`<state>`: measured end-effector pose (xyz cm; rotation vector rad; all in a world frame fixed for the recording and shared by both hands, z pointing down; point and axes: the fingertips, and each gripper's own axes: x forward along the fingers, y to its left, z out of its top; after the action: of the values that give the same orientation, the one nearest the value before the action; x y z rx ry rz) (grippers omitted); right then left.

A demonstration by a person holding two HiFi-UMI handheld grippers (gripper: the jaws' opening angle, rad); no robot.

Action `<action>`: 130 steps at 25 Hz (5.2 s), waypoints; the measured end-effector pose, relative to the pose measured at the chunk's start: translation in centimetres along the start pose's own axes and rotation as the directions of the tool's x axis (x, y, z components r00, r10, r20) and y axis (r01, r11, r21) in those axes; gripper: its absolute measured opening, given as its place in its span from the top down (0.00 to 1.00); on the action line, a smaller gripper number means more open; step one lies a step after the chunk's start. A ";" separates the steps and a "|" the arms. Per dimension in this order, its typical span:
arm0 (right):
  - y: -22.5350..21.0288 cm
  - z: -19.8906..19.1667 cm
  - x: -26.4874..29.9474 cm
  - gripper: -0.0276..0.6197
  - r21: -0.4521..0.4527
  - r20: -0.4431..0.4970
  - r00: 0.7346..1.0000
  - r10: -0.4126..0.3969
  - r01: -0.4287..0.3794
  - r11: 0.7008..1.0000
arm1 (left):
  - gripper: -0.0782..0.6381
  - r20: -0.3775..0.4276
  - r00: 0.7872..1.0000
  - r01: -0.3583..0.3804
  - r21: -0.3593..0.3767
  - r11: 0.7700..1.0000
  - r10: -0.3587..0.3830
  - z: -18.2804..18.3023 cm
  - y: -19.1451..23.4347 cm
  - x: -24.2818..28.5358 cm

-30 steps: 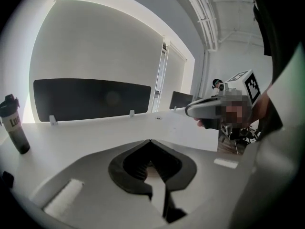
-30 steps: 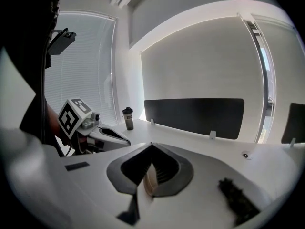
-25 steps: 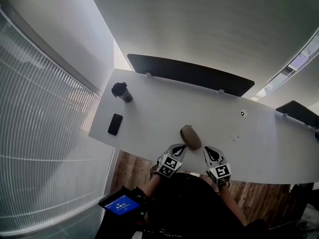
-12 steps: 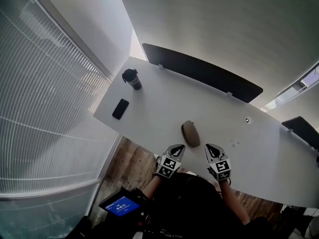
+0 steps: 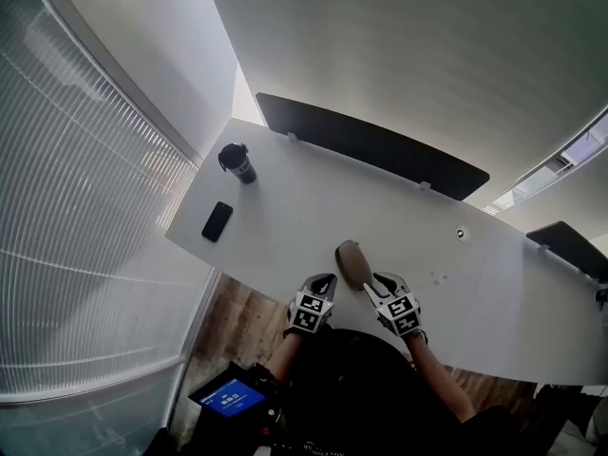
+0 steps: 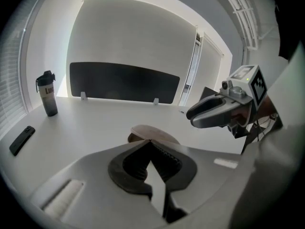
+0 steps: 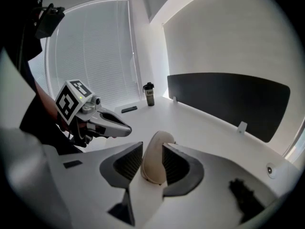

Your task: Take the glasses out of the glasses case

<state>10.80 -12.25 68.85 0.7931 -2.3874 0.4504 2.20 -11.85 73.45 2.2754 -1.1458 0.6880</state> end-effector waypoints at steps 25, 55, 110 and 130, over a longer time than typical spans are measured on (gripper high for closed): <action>1.2 -3.6 8.2 0.58 -0.375 -0.364 0.893 -0.263 0.118 0.919 | 0.69 -0.274 0.893 0.383 0.049 0.922 -0.356 -3.3 0.1 7.7; -12.4 -2.8 5.2 0.58 -0.190 -0.351 0.836 -0.421 0.377 0.907 | 0.75 -0.345 0.817 0.508 0.050 0.860 -0.462 -3.1 1.3 9.2; -2.4 -5.5 15.4 0.90 -0.215 -0.648 0.758 -0.070 -0.094 0.972 | 0.75 -0.262 0.827 0.517 0.006 0.856 -0.498 -2.7 2.3 9.7; -6.2 0.9 -1.9 0.91 0.837 0.379 0.908 -0.179 -0.254 0.484 | 0.75 -0.170 0.861 0.495 0.062 0.867 -0.479 0.0 0.3 6.5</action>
<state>15.55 -16.62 67.79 1.3824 -2.4567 1.8112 5.31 -15.75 77.66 2.4118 -0.4324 0.7049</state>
